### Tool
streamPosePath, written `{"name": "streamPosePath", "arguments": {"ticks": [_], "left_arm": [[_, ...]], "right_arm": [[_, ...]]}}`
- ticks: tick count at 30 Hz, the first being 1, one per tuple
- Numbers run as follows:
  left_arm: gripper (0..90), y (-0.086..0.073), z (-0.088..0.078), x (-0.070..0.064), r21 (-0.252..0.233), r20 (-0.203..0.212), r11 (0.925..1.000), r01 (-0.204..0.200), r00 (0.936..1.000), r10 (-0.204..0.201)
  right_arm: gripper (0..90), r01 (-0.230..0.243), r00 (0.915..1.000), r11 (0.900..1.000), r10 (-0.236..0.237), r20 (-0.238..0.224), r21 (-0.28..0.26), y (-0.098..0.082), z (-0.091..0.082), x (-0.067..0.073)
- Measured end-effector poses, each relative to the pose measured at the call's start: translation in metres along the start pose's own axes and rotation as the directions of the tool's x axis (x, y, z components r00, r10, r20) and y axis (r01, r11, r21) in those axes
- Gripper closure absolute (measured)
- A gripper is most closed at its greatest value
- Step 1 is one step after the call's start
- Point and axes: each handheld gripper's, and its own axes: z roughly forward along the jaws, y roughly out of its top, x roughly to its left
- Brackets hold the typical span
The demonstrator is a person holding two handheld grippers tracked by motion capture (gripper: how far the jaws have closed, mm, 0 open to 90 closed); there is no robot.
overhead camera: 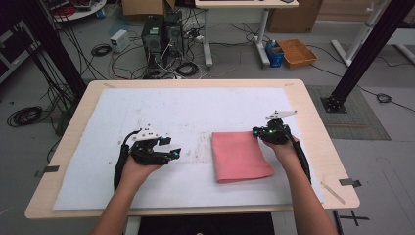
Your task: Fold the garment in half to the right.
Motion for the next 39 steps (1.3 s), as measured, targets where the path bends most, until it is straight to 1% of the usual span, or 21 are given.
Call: {"name": "streamPosePath", "arguments": {"ticks": [1, 5, 7, 8, 9, 10, 11, 13, 15, 17, 19, 21, 22, 25, 27, 29, 31, 32, 35, 38, 39], "left_arm": [[36.6, 0.0, 0.0, -0.001, -0.003, 0.001, 1.0, 0.0, 1.0, 0.0], [36.6, 0.0, 0.0, -0.002, -0.006, 0.001, 1.0, -0.001, 1.0, 0.001], [36.6, 0.0, -0.001, -0.001, -0.005, -0.003, 1.0, -0.001, 1.0, 0.001], [36.6, 0.0, -0.001, -0.001, -0.004, -0.002, 1.0, -0.001, 1.0, 0.001], [36.6, 0.0, -0.002, 0.0, -0.005, -0.008, 1.0, 0.001, 1.0, -0.001], [36.6, -0.001, -0.002, 0.001, -0.005, -0.008, 1.0, 0.005, 1.0, -0.005], [36.6, -0.001, -0.002, 0.002, -0.004, -0.013, 1.0, 0.003, 0.9999, -0.003], [36.6, -0.001, -0.003, 0.004, -0.006, -0.017, 0.9999, 0.01, 0.9998, -0.01], [36.6, -0.001, -0.004, 0.006, -0.006, -0.023, 0.9999, 0.01, 0.9997, -0.01], [35.7, -0.002, -0.006, 0.008, -0.008, -0.033, 0.9999, 0.015, 0.9994, -0.015], [34.3, -0.002, -0.007, 0.009, -0.009, -0.046, 0.9997, 0.021, 0.9987, -0.021], [32.6, -0.003, -0.009, 0.012, -0.004, -0.062, 0.9997, 0.025, 0.9977, -0.026], [32.2, -0.003, -0.009, 0.012, -0.004, -0.062, 0.9997, 0.025, 0.9977, -0.026], [31.5, -0.004, -0.012, 0.015, -0.002, -0.09, 0.9997, 0.026, 0.9956, -0.026], [31.5, -0.005, -0.014, 0.017, -0.004, -0.095, 0.9994, 0.033, 0.9949, -0.033], [31.5, -0.005, -0.014, 0.018, -0.004, -0.098, 0.9995, 0.032, 0.9947, -0.032], [31.4, -0.006, -0.013, 0.018, -0.003, -0.095, 0.9995, 0.032, 0.9949, -0.033], [31.3, -0.006, -0.013, 0.018, 0.002, -0.095, 0.9995, 0.03, 0.995, -0.03], [31.3, -0.006, -0.012, 0.017, 0.006, -0.092, 0.9996, 0.027, 0.9955, -0.026], [31.3, -0.006, -0.012, 0.017, 0.002, -0.092, 0.9996, 0.027, 0.9954, -0.027], [31.3, -0.006, -0.012, 0.017, 0.001, -0.092, 0.9996, 0.027, 0.9954, -0.026]], "right_arm": [[86.5, -0.004, 0.9997, 1.0, 0.004, 0.026, -0.008, 0.0, -0.003, -0.002], [86.3, -0.013, 0.9988, 1.0, 0.013, 0.047, 0.003, -0.003, -0.001, -0.004], [84.2, -0.003, 0.9986, 1.0, 0.002, 0.053, 0.016, -0.005, 0.003, -0.003], [80.3, 0.006, 0.9979, 1.0, -0.008, 0.064, 0.025, -0.005, 0.003, -0.001], [67.9, 0.012, 0.9962, 1.0, -0.013, 0.086, 0.011, -0.004, 0.0, 0.002], [63.8, 0.009, 0.9962, 1.0, -0.009, 0.086, -0.004, -0.003, -0.002, 0.003], [57.7, 0.004, 0.9964, 1.0, -0.002, 0.085, -0.027, -0.002, -0.007, 0.006], [51.2, 0.001, 0.9981, 0.997, 0.003, 0.061, -0.072, 0.0, -0.016, 0.014], [45.2, 0.033, 0.9992, 0.995, -0.03, 0.027, -0.094, 0.001, -0.024, 0.027], [40.9, 0.075, 0.9971, 0.992, -0.076, 0.0, -0.103, 0.0, -0.03, 0.045], [39.4, 0.131, 0.9902, 0.986, -0.135, -0.035, -0.107, -0.004, -0.032, 0.067], [38.6, 0.168, 0.9824, 0.98, -0.175, -0.064, -0.106, -0.007, -0.032, 0.083], [38.6, 0.168, 0.9824, 0.98, -0.175, -0.064, -0.106, -0.007, -0.032, 0.083], [38.1, 0.218, 0.9652, 0.972, -0.228, -0.127, -0.091, -0.014, -0.029, 0.112], [37.9, 0.232, 0.9605, 0.969, -0.242, -0.137, -0.085, -0.015, -0.027, 0.12], [37.8, 0.237, 0.9586, 0.968, -0.248, -0.141, -0.085, -0.016, -0.026, 0.124], [37.6, 0.261, 0.9521, 0.962, -0.27, -0.144, -0.074, -0.018, -0.023, 0.133], [37.3, 0.278, 0.9476, 0.959, -0.284, -0.146, -0.057, -0.021, -0.02, 0.141], [37.3, 0.333, 0.9364, 0.943, -0.333, -0.112, -0.019, -0.025, -0.012, 0.149], [37.7, 0.352, 0.9312, 0.936, -0.35, -0.101, 0.004, -0.029, -0.007, 0.154], [37.8, 0.366, 0.9272, 0.931, -0.363, -0.092, 0.016, -0.03, -0.006, 0.156]]}}
